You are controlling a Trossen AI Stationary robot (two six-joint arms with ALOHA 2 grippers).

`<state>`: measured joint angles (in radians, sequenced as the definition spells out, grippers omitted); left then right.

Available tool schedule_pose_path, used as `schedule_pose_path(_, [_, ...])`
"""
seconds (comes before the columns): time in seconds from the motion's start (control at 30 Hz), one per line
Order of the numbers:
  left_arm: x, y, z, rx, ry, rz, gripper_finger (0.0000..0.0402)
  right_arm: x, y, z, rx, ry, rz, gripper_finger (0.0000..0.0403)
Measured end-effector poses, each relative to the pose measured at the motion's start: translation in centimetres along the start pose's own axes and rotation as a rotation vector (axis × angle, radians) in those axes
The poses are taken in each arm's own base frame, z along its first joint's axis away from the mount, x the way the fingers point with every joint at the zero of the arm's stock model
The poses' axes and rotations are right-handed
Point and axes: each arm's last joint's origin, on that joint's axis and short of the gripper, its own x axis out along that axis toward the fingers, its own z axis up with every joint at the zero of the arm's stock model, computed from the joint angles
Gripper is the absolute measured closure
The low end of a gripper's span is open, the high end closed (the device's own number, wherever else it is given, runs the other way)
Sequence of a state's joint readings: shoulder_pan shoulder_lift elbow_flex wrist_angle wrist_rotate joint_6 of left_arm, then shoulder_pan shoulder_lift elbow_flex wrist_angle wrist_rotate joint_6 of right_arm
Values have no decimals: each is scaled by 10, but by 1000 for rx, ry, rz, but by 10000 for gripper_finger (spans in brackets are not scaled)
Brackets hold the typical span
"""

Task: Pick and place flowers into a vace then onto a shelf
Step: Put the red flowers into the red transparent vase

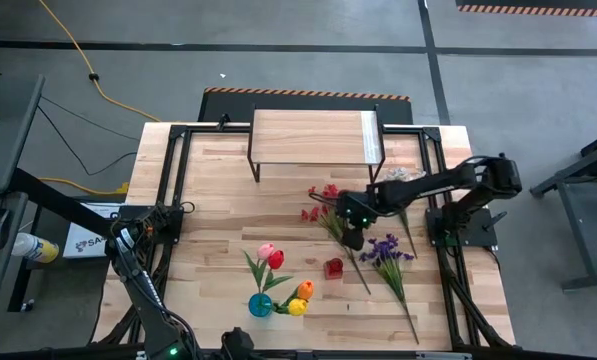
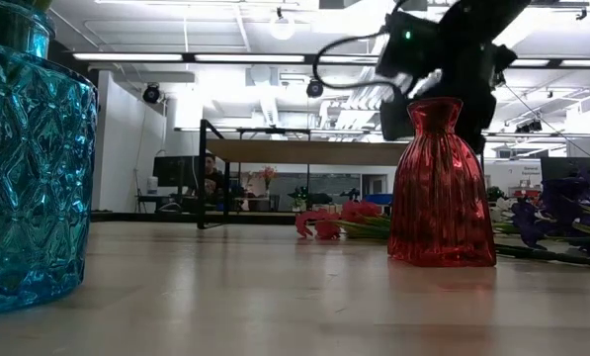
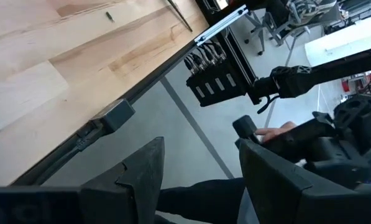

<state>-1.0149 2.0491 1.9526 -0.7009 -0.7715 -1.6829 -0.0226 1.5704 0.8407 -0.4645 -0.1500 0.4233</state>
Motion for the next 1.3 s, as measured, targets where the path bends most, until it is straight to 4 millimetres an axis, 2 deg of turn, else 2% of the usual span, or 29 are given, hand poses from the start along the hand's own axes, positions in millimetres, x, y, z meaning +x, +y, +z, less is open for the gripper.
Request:
schedule_pose_path(0.43, [0, 3, 0, 24, -3, 25, 163, 24, -6, 4, 97, -26, -8, 147])
schedule_pose_path(0.63, [0, 3, 0, 23, -4, 25, 163, 32, -7, 5, 126, -25, -43, 170])
schedule_pose_path(0.8, [0, 3, 0, 23, -4, 25, 163, 36, -1, 1, 103, -30, -84, 210])
schedule_pose_path(0.97, [0, 3, 1, 23, -4, 25, 163, 32, 2, -2, 91, -22, -73, 268])
schedule_pose_path(1.3, [0, 3, 1, 26, -4, 25, 163, 14, 9, 0, 55, -46, 38, 393])
